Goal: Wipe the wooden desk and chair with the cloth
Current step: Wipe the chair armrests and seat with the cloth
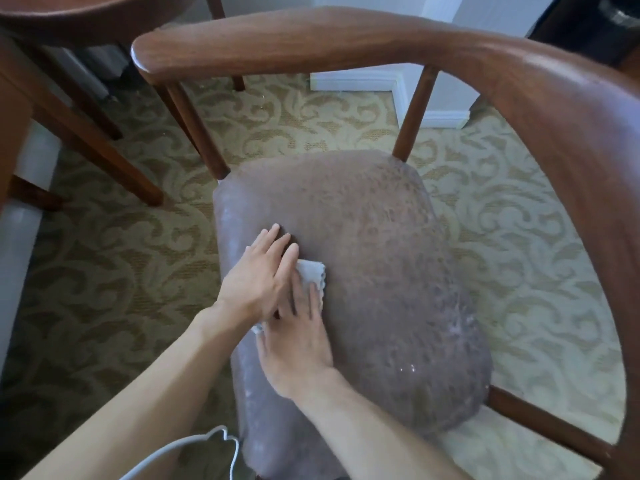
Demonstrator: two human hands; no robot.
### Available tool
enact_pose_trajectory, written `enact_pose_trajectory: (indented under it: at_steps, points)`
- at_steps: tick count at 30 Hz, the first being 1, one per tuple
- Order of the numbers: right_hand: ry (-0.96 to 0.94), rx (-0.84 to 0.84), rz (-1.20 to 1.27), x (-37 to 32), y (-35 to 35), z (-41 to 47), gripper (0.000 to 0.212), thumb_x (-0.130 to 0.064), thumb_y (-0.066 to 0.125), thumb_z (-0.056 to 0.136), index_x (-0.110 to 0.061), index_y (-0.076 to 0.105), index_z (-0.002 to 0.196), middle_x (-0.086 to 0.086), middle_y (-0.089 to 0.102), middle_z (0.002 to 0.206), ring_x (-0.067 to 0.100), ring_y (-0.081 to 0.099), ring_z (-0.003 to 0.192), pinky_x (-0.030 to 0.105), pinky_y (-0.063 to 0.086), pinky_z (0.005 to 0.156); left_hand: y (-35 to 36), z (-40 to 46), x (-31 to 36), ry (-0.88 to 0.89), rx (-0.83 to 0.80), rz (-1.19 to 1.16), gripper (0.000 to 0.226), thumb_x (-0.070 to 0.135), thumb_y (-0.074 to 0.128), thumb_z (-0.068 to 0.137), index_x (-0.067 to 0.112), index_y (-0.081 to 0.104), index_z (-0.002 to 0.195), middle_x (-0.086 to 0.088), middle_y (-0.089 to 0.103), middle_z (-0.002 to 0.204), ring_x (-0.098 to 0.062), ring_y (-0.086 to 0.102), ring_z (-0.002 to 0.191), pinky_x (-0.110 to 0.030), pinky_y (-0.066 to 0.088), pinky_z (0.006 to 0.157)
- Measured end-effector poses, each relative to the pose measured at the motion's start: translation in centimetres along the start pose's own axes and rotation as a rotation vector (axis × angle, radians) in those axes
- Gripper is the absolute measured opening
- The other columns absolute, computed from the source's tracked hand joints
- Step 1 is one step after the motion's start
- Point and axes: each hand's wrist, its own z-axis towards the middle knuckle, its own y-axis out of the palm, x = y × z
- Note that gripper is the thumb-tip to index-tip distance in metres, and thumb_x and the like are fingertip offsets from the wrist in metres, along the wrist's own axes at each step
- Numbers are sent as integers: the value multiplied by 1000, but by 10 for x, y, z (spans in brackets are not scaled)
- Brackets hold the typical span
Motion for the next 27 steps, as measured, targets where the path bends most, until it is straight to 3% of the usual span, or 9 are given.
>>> enact_pose_trajectory:
  at_steps: [3,6,10,13,19,22,27]
  points:
    - [-26,-102,-53,-22,-3,-3,68,-27,29,102,-3,5,161,24,3,169,42,-17,155,56,-12,124,1,-16,7,-42,-115,57,49,18,24,103,-11,49,135,-39,55,139,-65,42,136,-81,44,91]
    - [91,-159,-106,7,-12,-10,78,-29,38,105,-10,-14,160,14,-17,170,36,-26,153,55,-11,124,10,-25,24,27,-106,182,63,27,16,104,-8,59,134,-31,49,151,-59,34,145,-78,41,99]
    - [392,-140,-4,66,-29,-19,66,-32,27,108,-30,-13,161,2,-22,170,31,-18,156,53,-4,126,14,-25,59,-108,-56,-16,70,49,11,103,15,34,160,-6,19,173,-28,14,160,-52,16,128]
    - [528,-165,25,102,-37,-30,71,-32,31,108,-29,-16,161,5,-24,169,34,-18,156,54,-1,126,17,-30,71,-160,-124,6,56,40,20,111,21,25,163,-1,4,175,-20,3,161,-44,10,129]
    - [683,-239,86,120,-53,-40,82,-26,40,106,-26,-24,158,9,-30,166,38,-22,154,55,0,127,1,-38,60,-186,-204,63,58,41,25,111,20,22,164,0,0,175,-18,0,161,-42,12,130]
    - [777,-219,123,120,-56,-44,85,-25,42,105,-25,-24,158,10,-30,166,39,-20,155,55,1,127,-5,-31,54,-152,-232,132,59,42,25,110,20,18,165,-1,-4,175,-19,-3,161,-42,11,130]
    - [1086,-139,237,131,-54,-49,80,-25,38,105,-23,-21,159,13,-27,167,40,-15,155,55,5,126,-12,-5,54,-74,-266,172,60,45,27,110,24,14,165,2,-8,175,-20,-5,161,-44,9,130]
